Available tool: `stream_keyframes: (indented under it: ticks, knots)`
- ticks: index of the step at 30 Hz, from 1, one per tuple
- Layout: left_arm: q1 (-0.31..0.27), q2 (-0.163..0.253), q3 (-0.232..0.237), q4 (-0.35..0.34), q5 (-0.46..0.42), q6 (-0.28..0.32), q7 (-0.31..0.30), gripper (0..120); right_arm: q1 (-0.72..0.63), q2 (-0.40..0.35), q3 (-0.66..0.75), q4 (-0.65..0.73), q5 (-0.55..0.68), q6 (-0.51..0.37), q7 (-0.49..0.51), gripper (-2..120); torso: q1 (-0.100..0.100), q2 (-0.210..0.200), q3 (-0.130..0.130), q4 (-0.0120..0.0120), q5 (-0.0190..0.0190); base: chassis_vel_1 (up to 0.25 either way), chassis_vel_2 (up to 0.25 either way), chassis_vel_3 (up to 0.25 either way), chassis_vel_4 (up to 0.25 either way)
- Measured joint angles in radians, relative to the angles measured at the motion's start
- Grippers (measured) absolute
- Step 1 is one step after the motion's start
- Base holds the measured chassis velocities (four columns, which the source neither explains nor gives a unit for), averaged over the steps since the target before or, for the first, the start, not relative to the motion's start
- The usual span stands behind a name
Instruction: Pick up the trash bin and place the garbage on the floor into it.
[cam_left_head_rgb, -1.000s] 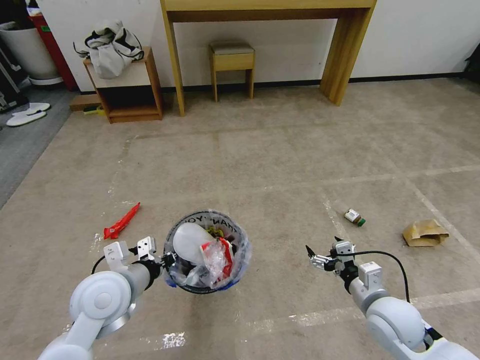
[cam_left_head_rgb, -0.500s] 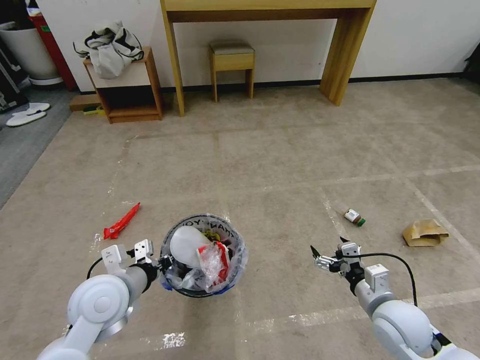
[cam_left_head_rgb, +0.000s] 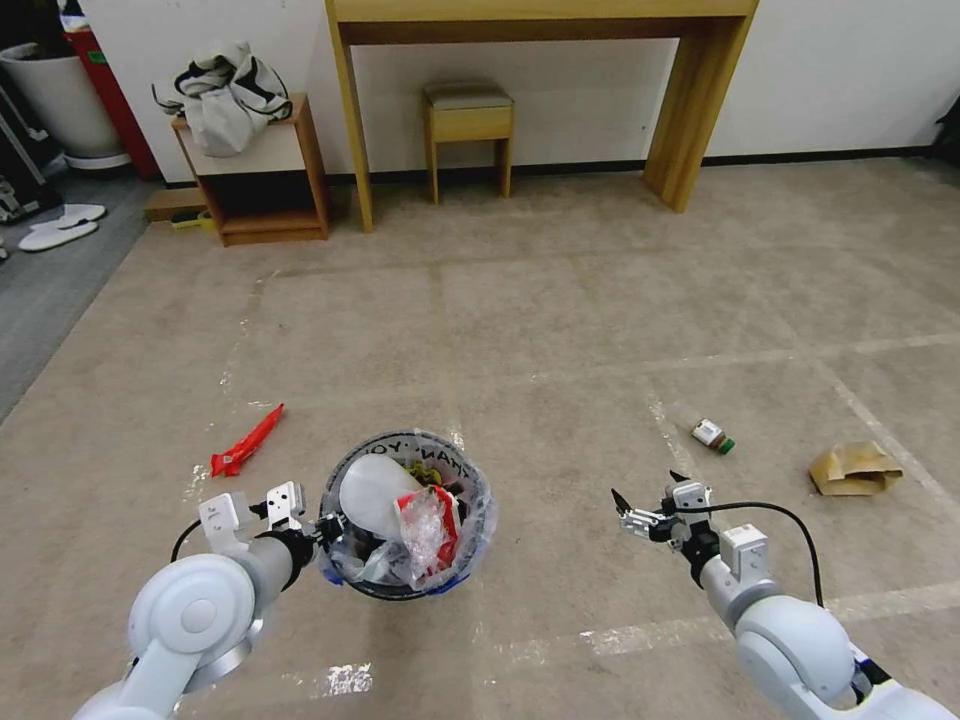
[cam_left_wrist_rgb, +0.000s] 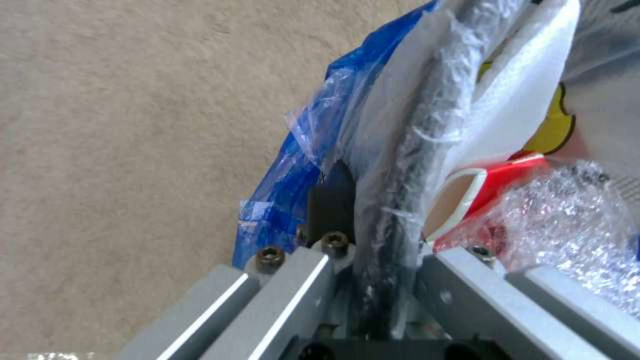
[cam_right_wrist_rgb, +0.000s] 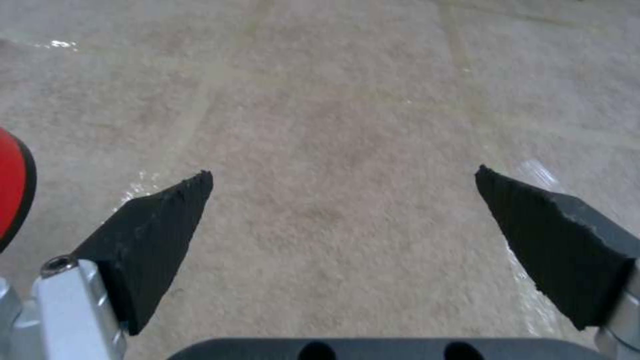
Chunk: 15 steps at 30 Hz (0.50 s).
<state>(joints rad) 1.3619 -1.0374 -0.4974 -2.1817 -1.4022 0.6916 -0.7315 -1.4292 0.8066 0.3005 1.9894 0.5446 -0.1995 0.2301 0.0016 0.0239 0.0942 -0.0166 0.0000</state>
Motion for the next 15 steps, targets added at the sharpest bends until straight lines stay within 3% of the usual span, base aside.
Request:
stream_keyframes:
  ticks: [15]
  knots:
    - [-0.004, -0.004, -0.007, -0.002, -0.002, -0.002, -0.001, 0, -0.001, 0.001, 0.006, 0.006, 0.002, -0.001, 0.001, 100, 0.000, -0.014, -0.014, 0.0002, 0.0000, 0.084, 0.083, 0.090, 0.086]
